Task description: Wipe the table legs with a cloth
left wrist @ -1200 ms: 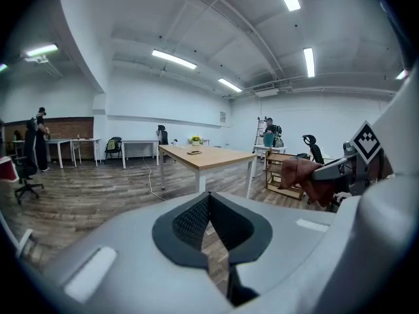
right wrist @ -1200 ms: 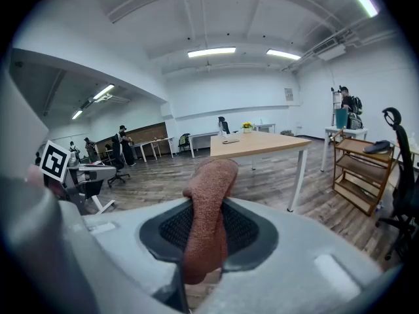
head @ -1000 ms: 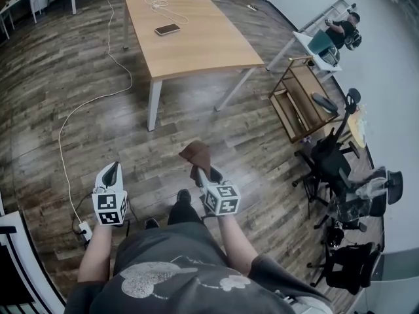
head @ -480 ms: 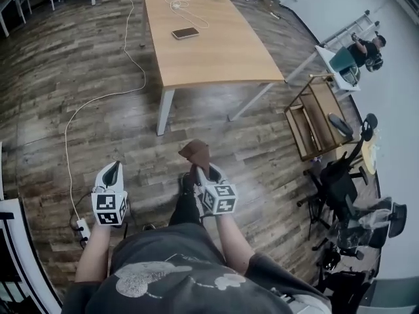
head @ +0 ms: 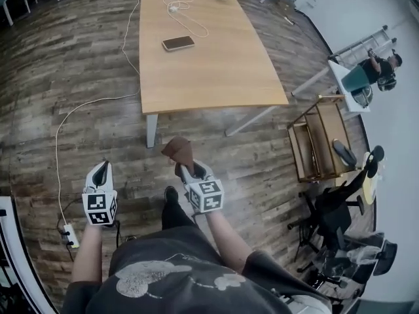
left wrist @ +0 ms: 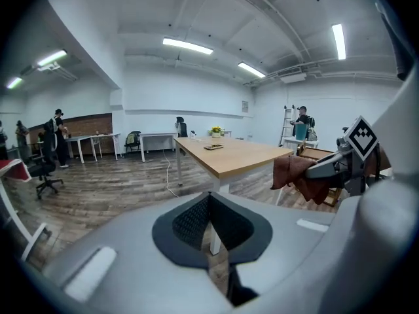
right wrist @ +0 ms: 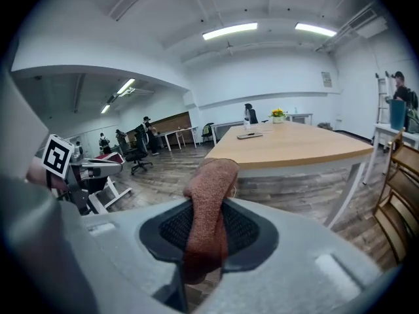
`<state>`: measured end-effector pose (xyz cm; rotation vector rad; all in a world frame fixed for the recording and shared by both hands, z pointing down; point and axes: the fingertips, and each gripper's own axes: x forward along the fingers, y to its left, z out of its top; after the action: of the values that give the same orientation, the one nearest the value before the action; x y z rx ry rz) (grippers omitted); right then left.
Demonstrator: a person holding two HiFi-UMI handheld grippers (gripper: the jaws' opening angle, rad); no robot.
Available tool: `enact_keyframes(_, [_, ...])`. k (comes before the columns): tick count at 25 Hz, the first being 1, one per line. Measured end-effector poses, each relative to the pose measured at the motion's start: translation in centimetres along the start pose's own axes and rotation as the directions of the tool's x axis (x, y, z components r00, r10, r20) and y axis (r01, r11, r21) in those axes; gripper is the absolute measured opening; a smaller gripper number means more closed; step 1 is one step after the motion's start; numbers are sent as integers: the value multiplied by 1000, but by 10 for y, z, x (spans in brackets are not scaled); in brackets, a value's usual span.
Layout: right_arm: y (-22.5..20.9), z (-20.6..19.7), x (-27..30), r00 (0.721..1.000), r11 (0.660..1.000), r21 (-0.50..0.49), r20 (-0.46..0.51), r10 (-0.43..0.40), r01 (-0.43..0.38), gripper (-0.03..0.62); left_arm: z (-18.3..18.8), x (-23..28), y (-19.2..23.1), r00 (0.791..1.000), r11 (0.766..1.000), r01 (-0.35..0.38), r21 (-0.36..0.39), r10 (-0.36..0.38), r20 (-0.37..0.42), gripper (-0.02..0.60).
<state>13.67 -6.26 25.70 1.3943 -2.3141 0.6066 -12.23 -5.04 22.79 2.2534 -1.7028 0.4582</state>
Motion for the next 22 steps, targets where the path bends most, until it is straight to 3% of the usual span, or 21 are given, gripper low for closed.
enact_keyframes(5, [-2, 15, 44, 988, 986, -93, -85, 131, -139, 87, 13, 38, 2, 997, 998, -70, -10, 70, -15, 18])
enact_keyframes(9, [18, 16, 72, 976, 973, -105, -104, 193, -204, 87, 12, 56, 4, 997, 997, -75, 7, 75, -16, 18])
enact_keyframes(16, [57, 3, 115, 977, 980, -51, -107, 184, -191, 87, -1, 72, 22, 999, 999, -48, -25, 48, -5, 18])
enact_keyframes(22, [57, 1, 126, 988, 988, -78, -95, 123, -131, 87, -14, 70, 44, 999, 999, -46, -14, 46, -19, 18])
